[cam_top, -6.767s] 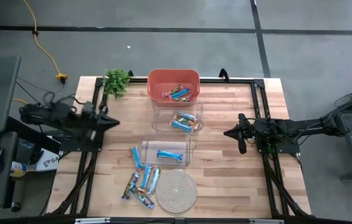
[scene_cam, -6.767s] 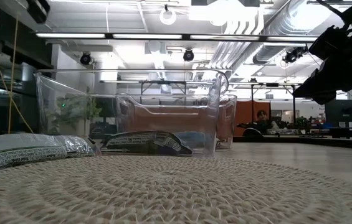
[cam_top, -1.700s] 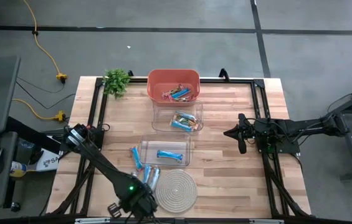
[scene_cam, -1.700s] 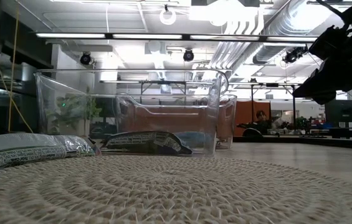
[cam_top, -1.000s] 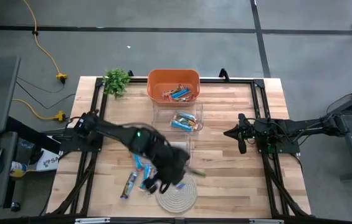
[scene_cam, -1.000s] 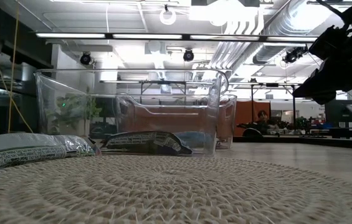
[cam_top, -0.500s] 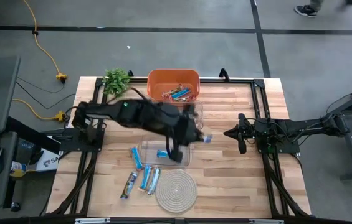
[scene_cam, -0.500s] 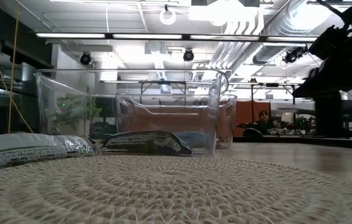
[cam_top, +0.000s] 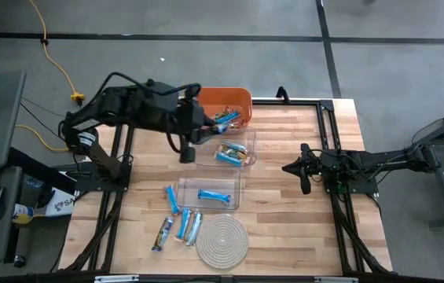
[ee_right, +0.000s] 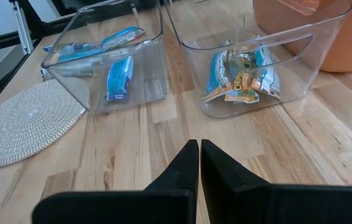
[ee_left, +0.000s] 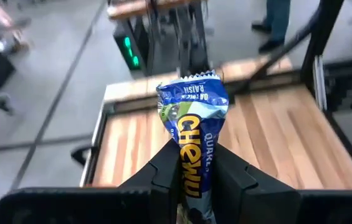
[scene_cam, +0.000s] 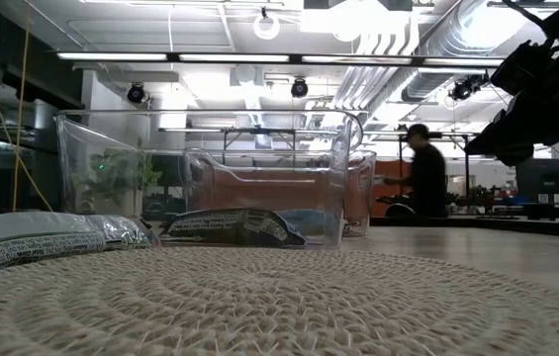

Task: Pick and place Granola Bars by type
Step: Put the blue granola bar into the bottom transparent bin

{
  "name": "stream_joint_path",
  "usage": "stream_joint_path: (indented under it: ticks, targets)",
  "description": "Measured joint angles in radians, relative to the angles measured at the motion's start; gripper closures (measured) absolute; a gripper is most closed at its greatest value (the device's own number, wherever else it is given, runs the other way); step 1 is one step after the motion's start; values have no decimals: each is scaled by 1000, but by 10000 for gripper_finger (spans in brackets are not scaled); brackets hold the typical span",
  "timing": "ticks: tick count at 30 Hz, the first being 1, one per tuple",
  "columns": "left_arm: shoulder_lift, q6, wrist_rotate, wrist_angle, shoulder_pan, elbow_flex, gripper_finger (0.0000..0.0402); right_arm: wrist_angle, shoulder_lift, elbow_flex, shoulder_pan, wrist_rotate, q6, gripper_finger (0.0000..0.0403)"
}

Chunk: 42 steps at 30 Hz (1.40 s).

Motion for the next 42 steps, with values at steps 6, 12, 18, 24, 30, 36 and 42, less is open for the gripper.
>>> stream_joint_path:
  ticks: [6, 12, 18, 24, 30, 36, 42]
  targets:
    - [-1, -20, 3, -152, -1, -8, 342, -2, 0, 0, 0, 0, 0, 402]
    - [-17, -37, 30, -154, -2, -173, 360, -2, 0, 0, 0, 0, 0, 402]
    - [-58, -66, 73, -40, -2, -452, 363, 0, 0, 0, 0, 0, 0, 402]
    - [-70, -119, 210, 191, -2, -765, 357, 3, 5, 0, 0, -1, 0, 402]
    - [-70, -182, 254, 426, -2, -1020, 356, 2, 5, 0, 0, 0, 0, 402]
    - [-70, -201, 255, 520, -2, -1125, 356, 2, 5, 0, 0, 0, 0, 402]
    - [-70, -181, 254, 616, -2, -1214, 355, 3, 5, 0, 0, 0, 0, 402]
